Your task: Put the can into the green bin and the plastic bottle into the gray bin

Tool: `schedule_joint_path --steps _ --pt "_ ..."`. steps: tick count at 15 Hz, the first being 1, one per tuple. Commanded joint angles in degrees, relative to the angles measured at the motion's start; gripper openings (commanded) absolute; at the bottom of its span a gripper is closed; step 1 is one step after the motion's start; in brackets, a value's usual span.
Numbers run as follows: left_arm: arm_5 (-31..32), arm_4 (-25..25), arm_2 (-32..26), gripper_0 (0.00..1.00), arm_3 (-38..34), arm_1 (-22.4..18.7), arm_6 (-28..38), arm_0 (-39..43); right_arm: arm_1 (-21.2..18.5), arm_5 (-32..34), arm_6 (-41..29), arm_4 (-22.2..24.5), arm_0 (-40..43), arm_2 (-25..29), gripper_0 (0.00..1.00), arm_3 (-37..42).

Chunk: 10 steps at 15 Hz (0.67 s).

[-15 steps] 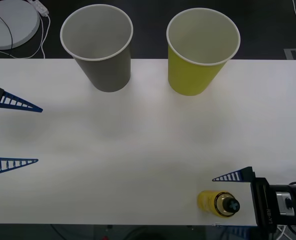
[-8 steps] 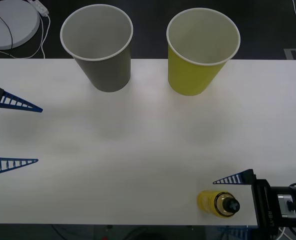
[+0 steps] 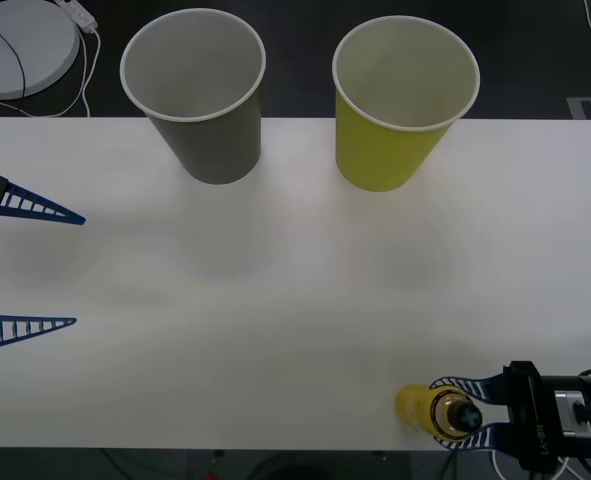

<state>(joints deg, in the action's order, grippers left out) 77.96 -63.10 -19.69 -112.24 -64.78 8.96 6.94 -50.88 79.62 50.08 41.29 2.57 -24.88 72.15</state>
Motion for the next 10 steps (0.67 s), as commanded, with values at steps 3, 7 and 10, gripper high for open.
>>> schedule_joint_path --steps 3,7,10 --pt "0.00 0.00 0.00 1.00 0.00 0.00 0.00 0.00 -0.36 0.01 -0.86 -0.34 0.06 0.09 0.00 0.01" --pt "0.00 0.00 0.00 1.00 0.00 0.00 0.00 0.00 -2.47 -0.87 -1.47 -2.62 1.47 0.18 0.00 3.43" --pt "0.00 0.00 0.00 1.00 0.00 0.00 0.00 0.00 -6.25 -7.20 -2.35 -5.96 6.13 1.58 0.00 11.96"
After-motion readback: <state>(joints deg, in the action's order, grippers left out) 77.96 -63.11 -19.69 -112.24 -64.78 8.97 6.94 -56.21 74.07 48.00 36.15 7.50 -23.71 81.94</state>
